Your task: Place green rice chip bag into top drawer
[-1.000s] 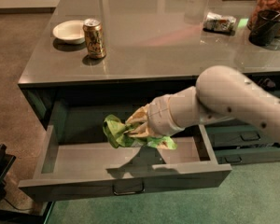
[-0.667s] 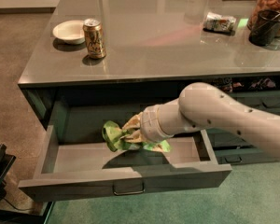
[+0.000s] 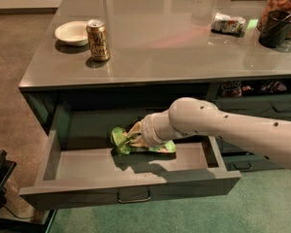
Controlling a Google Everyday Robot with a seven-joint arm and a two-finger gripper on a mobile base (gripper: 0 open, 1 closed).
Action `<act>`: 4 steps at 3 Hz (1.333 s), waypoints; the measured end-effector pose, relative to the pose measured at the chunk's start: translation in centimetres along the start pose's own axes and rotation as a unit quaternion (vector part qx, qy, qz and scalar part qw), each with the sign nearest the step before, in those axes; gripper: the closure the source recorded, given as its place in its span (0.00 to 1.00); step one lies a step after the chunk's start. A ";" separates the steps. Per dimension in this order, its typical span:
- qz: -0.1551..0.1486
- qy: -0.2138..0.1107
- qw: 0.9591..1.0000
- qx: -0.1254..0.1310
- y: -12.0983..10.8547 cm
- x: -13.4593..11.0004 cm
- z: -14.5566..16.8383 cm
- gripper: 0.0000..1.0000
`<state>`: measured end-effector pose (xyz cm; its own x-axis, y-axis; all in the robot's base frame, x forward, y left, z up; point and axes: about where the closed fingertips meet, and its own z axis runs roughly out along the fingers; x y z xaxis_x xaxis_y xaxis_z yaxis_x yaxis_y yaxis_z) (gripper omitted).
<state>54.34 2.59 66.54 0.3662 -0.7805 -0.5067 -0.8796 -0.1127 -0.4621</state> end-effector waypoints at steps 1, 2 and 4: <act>-0.002 0.003 1.000 0.000 -0.1 0.2 0.2 0.81; -0.002 0.003 1.000 0.000 -0.1 0.2 0.2 0.58; -0.002 0.003 1.000 0.000 -0.1 0.2 0.2 0.11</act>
Offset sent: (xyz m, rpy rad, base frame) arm 0.0024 -0.0001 -0.0018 -0.0063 -0.0039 -0.0001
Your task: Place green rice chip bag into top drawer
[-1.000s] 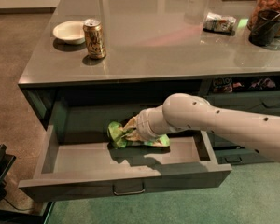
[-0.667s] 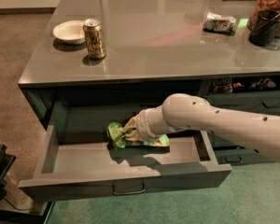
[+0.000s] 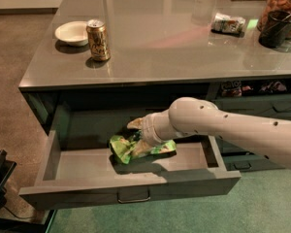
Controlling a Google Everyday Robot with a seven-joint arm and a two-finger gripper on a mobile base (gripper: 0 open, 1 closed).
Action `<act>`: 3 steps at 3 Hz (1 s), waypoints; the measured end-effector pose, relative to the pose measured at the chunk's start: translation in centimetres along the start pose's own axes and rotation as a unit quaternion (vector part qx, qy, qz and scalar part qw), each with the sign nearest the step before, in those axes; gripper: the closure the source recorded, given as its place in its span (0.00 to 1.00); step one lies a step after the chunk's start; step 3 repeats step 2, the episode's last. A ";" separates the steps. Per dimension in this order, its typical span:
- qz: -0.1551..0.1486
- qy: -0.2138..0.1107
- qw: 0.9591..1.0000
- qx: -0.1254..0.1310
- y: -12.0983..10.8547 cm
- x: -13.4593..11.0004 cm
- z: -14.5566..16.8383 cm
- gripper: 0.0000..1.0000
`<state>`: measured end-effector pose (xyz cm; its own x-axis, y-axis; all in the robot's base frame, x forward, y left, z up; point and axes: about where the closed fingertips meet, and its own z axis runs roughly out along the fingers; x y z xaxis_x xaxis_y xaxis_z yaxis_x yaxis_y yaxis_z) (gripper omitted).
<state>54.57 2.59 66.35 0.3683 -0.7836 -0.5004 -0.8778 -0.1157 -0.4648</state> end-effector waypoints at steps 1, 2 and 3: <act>0.000 0.000 1.000 0.000 0.0 0.0 0.0 0.00; 0.000 0.000 1.000 0.000 0.0 0.0 0.0 0.00; 0.000 0.000 1.000 0.000 0.0 0.0 0.0 0.00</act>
Offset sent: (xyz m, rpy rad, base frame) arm 0.0000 0.0000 0.0000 0.0000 0.0000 0.0000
